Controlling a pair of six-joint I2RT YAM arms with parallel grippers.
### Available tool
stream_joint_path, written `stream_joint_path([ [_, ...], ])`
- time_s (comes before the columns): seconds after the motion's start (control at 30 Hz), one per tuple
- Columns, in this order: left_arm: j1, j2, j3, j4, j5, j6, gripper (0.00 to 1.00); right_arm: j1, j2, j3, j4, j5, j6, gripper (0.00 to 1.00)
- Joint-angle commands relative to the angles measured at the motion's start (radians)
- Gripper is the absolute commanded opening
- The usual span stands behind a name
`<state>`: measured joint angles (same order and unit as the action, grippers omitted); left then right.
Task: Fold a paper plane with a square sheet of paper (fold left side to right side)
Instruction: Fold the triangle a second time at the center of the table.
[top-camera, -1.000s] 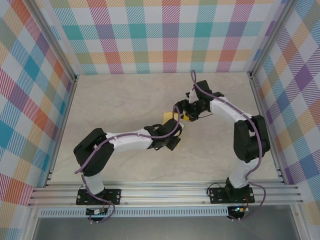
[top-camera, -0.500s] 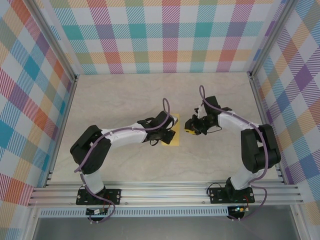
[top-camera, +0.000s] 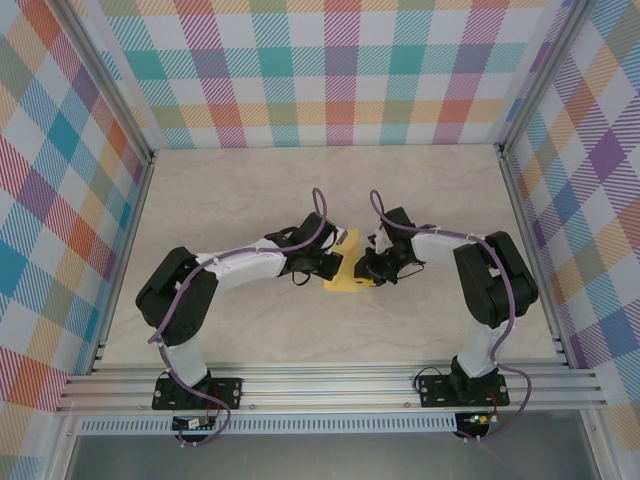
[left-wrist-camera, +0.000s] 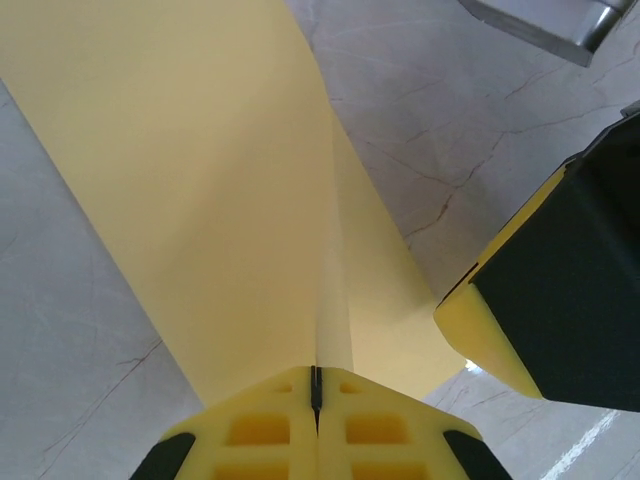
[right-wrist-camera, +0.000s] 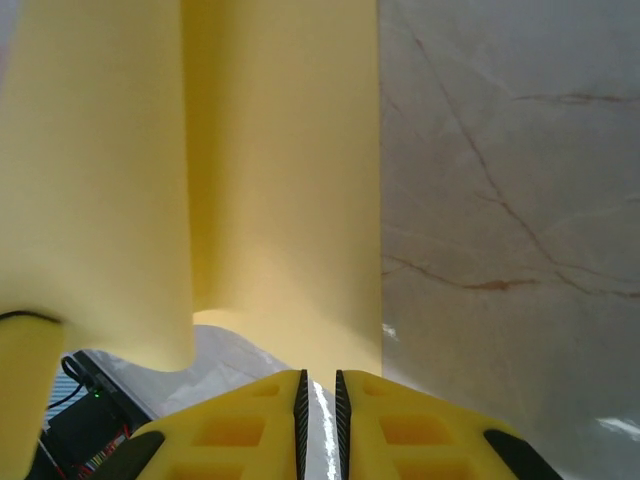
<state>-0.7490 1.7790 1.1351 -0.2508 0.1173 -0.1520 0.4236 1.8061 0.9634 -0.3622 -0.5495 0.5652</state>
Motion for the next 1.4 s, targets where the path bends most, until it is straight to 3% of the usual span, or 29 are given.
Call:
stream_joint_path([
  [0.0, 0.024, -0.033, 0.004, -0.064, 0.02, 0.027, 0.04, 0.019, 0.032, 0.011, -0.001, 0.019, -0.005, 0.16],
  [0.47, 0.054, 0.028, 0.1, -0.164, 0.057, 0.138, 0.04, 0.03, 0.065, 0.028, -0.043, 0.051, -0.033, 0.16],
  [1.37, 0.092, 0.123, 0.178, -0.192, 0.048, 0.188, 0.04, 0.032, 0.075, 0.041, -0.071, 0.054, -0.054, 0.16],
])
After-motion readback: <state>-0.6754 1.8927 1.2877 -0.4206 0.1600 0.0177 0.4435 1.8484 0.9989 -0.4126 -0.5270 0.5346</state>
